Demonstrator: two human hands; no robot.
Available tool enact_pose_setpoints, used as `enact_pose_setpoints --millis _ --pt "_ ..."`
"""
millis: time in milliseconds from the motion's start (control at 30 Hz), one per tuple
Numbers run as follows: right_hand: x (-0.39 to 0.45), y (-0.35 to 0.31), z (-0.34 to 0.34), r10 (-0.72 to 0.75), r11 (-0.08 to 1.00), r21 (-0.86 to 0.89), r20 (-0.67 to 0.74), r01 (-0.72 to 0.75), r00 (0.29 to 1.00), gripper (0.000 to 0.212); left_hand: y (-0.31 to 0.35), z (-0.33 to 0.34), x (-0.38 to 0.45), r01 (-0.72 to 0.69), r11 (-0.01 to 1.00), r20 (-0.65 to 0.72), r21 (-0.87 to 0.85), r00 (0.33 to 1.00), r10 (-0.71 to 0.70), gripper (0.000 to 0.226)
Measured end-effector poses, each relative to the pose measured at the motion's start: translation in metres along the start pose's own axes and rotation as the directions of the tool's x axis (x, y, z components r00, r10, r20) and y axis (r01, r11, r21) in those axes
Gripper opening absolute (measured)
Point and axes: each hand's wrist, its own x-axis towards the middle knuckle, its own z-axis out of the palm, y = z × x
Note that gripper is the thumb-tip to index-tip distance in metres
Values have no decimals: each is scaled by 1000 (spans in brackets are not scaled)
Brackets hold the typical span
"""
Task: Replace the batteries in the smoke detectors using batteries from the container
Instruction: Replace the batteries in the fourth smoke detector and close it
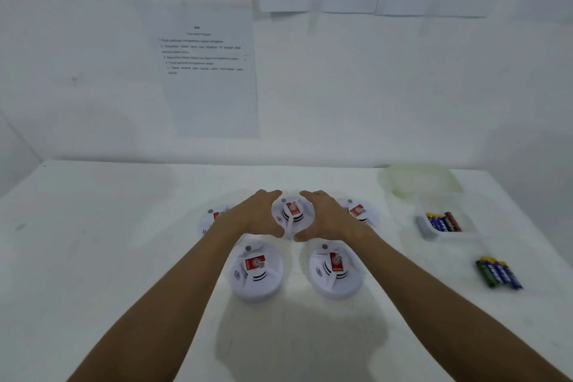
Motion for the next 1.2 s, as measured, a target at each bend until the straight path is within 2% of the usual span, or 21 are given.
enact_pose_setpoints --millis 67,100,167,233,333,433,500,633,800,900,1033,1100,1200 --pt "-2 0 2 9 1000 18 -18 -9 1000 81 0 5 2 -20 999 6 26 1000 20 61" --pt "-2 1 4 -6 999 37 -29 7 1000 85 1 7 1 -35 999 -5 37 999 35 55" --pt "-1 3 11 -17 999 35 -57 19 998 74 2 11 1 -32 999 -42 15 999 32 47" --pt "2 6 15 -12 998 64 -71 17 997 75 3 13 -1 -43 999 -81 -30 996 40 40" --pt "-11 5 5 -74 990 115 -114 87 991 90 4 14 -8 -100 978 -141 -184 987 74 41" --pt "-32 11 -14 -126 967 208 -115 148 985 115 18 8 -25 -155 913 -214 -378 974 78 63" --pt "-49 16 -30 -182 958 202 -124 205 975 116 31 7 -35 -165 864 -199 -476 977 77 80" --pt "-76 32 -54 -231 939 224 -149 260 961 107 64 9 -46 -211 785 -211 -582 972 105 88" --pt "-107 67 -81 -261 916 260 -187 304 947 110 114 17 -57 -279 663 -226 -694 960 167 80" --pt "-127 90 -98 -291 886 314 -194 340 937 99 145 26 -59 -318 669 -242 -672 948 208 72" --pt "-155 124 -120 -305 749 567 -166 344 938 90 173 39 -56 -332 788 -292 -519 935 202 60" --pt "-168 140 -128 -339 652 679 -137 338 931 92 186 45 -57 -307 777 -237 -549 949 207 58" --pt "-179 159 -133 -426 531 771 -115 351 897 95 208 54 -60 -292 703 -181 -649 956 230 61"
